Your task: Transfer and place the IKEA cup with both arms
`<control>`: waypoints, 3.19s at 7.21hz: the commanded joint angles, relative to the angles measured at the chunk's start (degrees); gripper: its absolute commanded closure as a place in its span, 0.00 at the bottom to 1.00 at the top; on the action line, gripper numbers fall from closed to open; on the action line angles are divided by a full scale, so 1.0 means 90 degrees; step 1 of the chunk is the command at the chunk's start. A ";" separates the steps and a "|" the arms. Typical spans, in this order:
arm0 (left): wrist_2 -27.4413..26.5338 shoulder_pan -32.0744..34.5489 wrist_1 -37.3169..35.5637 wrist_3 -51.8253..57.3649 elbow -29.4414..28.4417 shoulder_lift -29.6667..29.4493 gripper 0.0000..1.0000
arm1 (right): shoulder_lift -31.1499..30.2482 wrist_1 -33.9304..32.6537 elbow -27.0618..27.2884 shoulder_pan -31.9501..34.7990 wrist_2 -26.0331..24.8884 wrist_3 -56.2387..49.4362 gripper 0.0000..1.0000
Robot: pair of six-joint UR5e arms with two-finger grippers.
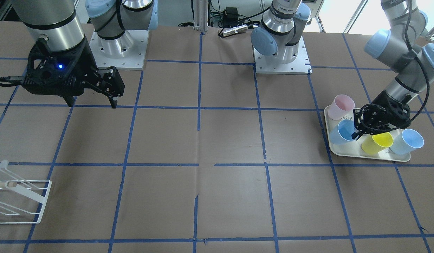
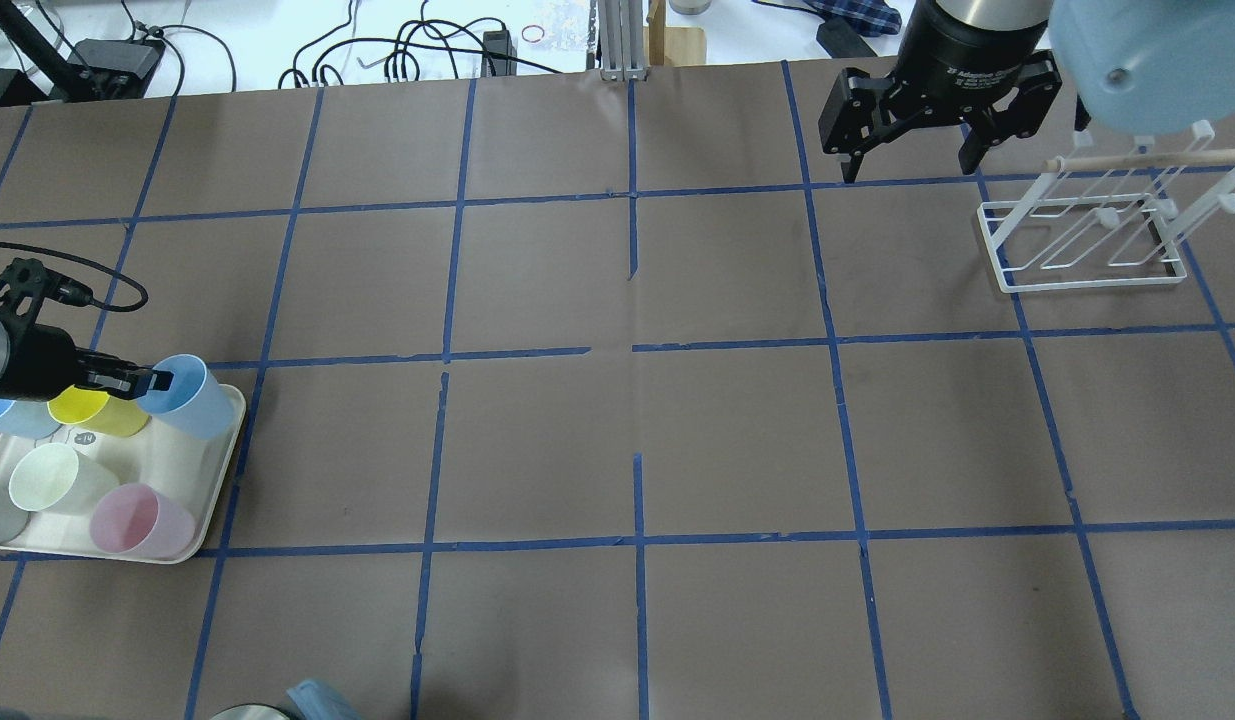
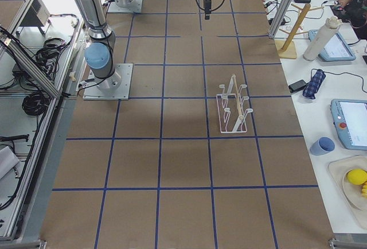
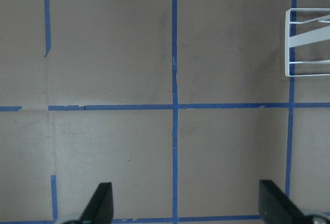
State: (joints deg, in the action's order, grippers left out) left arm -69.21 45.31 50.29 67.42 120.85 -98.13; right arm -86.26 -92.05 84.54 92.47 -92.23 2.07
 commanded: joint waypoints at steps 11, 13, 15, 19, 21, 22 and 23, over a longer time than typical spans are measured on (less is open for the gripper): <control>0.0014 -0.0142 -0.0343 0.0096 0.0058 -0.0327 1.00 | -0.0406 0.0179 0.0353 -0.0030 0.0170 -0.0054 0.00; 0.0014 -0.0113 -0.0314 0.0058 0.0048 -0.0327 0.45 | -0.0406 0.0189 0.0353 -0.0030 0.0150 -0.0054 0.00; -0.0015 -0.0045 -0.0246 -0.0593 0.0000 -0.0114 0.12 | -0.0416 0.0189 0.0353 -0.0030 0.0150 -0.0054 0.00; -0.0064 0.0909 0.1124 -0.2163 -0.0846 0.0784 0.00 | -0.0396 0.0170 0.0363 -0.0040 0.0267 -0.0035 0.00; -0.0693 0.2107 0.2358 -0.3899 -0.1725 0.1107 0.00 | -0.0396 0.0179 0.0362 -0.0040 0.0267 -0.0025 0.00; -0.1144 0.2859 0.2749 -0.4671 -0.2009 0.1185 0.00 | -0.0396 0.0179 0.0362 -0.0040 0.0267 -0.0025 0.00; -0.1419 0.3601 0.3072 -0.5781 -0.2302 0.1215 0.00 | -0.0396 0.0179 0.0362 -0.0040 0.0258 -0.0025 0.00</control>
State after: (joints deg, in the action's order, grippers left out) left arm -78.25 69.67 73.87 26.29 103.53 -87.84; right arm -89.83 -90.45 87.80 92.11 -89.85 1.83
